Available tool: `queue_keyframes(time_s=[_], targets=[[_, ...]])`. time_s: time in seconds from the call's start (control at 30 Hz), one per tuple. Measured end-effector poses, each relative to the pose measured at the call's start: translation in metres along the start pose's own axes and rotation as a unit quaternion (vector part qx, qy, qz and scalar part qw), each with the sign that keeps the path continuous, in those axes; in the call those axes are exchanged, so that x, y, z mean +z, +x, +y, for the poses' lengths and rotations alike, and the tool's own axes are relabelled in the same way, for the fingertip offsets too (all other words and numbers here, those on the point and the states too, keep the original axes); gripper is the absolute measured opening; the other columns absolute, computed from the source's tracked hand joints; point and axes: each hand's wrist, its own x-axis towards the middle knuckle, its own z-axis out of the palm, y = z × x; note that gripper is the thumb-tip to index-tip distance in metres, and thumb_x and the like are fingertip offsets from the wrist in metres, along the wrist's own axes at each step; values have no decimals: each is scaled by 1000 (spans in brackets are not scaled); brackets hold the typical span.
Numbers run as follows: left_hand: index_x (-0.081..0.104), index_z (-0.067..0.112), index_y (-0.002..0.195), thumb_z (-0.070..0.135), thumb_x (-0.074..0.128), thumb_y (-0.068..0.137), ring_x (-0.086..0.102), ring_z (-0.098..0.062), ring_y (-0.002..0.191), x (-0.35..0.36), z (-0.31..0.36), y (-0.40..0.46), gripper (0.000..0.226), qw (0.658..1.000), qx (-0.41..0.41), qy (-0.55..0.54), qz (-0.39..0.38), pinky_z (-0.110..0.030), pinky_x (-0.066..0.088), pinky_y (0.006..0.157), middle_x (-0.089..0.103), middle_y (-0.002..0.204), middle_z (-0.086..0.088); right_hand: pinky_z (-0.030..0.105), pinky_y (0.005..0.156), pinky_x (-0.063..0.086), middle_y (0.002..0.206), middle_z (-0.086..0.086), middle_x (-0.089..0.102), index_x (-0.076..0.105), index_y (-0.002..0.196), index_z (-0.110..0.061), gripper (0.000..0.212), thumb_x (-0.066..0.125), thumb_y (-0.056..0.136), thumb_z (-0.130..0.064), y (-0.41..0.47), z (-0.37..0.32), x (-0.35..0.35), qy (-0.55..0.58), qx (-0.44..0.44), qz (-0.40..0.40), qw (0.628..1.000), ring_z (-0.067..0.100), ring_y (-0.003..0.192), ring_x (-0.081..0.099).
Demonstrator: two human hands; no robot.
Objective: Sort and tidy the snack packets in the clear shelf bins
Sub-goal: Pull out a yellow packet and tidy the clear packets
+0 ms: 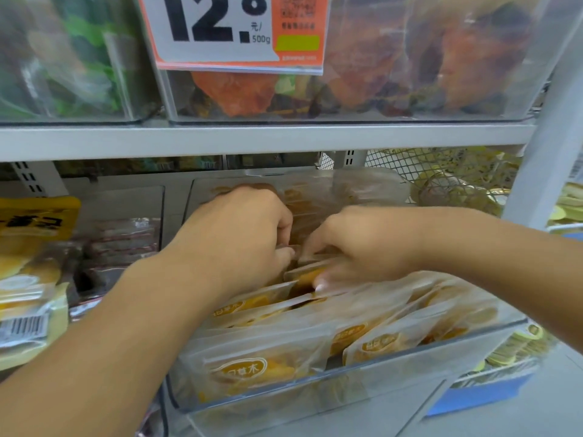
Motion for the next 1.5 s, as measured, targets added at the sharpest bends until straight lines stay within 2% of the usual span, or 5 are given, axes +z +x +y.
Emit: queue_keyframes(time_s=[0.23, 0.5, 0.9, 1.17, 1.5], targets=[[61, 16, 59, 34, 72, 84, 57, -16, 57, -10, -2, -6, 33, 998, -55, -24, -21, -25, 40, 48, 61, 57, -1, 15, 48, 37, 59, -1, 50, 48, 55, -17, 40, 69, 89, -17, -3, 7, -7, -27, 58, 24, 998, 15, 52, 45], [61, 22, 61, 54, 72, 83, 51, -8, 57, -19, -8, -5, 40, 990, -68, 17, -122, -21, 32, 51, 56, 57, 5, 28, 84, 53, 117, -7, 63, 55, 122, -25, 46, 74, 82, -12, -20, 17, -8, -23, 96, 34, 995, 16, 100, 61], [48, 40, 131, 67, 77, 66, 52, -4, 118, -6, 7, -2, 76, 991, 31, -103, -84, -21, 41, 94, 52, 129, 23, 32, 69, 53, 72, -2, 69, 78, 82, -21, 4, 75, 81, -19, -2, 7, 1, -47, 4, 204, 978, 23, 73, 65], [60, 35, 70, 43, 82, 78, 54, -6, 82, -2, 11, 2, 25, 998, 9, -49, -31, -27, 42, 69, 57, 81, 17, 26, 83, 52, 99, -13, 71, 72, 110, -30, 42, 88, 72, -24, -30, 21, -14, 1, 41, 88, 995, 6, 92, 63], [70, 38, 78, 61, 75, 76, 56, -9, 93, -6, 25, 0, 24, 997, 27, 2, -78, -35, 54, 80, 56, 96, 19, 25, 61, 40, 89, -14, 63, 65, 93, -30, 30, 86, 72, -35, -39, 39, -17, -76, 86, 131, 985, 2, 70, 50]])
